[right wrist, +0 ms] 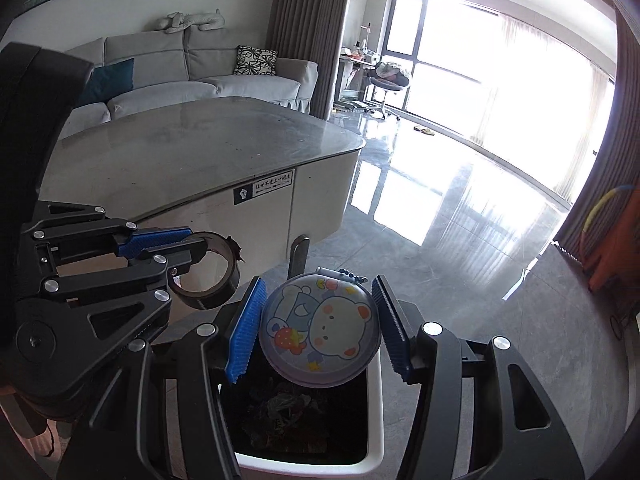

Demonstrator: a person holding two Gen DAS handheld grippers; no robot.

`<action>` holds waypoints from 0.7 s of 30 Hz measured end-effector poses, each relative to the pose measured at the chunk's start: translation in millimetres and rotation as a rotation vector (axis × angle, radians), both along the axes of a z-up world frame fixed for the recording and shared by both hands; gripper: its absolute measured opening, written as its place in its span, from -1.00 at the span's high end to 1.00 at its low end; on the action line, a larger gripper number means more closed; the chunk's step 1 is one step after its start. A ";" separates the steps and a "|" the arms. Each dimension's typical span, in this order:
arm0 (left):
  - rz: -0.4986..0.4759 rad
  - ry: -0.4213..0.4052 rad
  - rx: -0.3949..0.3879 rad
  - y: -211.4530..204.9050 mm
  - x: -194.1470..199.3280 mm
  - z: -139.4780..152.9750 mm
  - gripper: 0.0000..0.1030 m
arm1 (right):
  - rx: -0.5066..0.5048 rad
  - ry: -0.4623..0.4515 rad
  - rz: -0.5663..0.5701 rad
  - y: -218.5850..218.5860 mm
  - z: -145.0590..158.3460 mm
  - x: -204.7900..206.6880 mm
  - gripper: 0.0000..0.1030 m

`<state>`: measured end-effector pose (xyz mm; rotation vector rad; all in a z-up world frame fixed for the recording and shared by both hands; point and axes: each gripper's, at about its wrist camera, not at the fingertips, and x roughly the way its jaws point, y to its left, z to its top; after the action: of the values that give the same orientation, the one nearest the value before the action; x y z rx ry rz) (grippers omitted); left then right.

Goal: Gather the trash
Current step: 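Carry the tape roll and tin with both tools over the bin, open left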

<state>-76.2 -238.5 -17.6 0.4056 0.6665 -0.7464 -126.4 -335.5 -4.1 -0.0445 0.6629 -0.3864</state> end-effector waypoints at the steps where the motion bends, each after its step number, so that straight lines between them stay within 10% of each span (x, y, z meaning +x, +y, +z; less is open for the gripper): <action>1: -0.009 0.006 0.003 -3.0 -1.6 -1.9 0.78 | -0.001 0.005 -0.013 -3.8 -2.2 -0.9 -0.08; 21: -0.049 0.058 0.144 -50.6 -2.8 -50.3 0.78 | 0.026 0.010 -0.092 -38.8 -8.2 -22.7 -0.08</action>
<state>-79.0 -289.1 -67.9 0.5349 0.7698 -0.7609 -149.2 -374.4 -12.3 0.0091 0.6813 -0.4667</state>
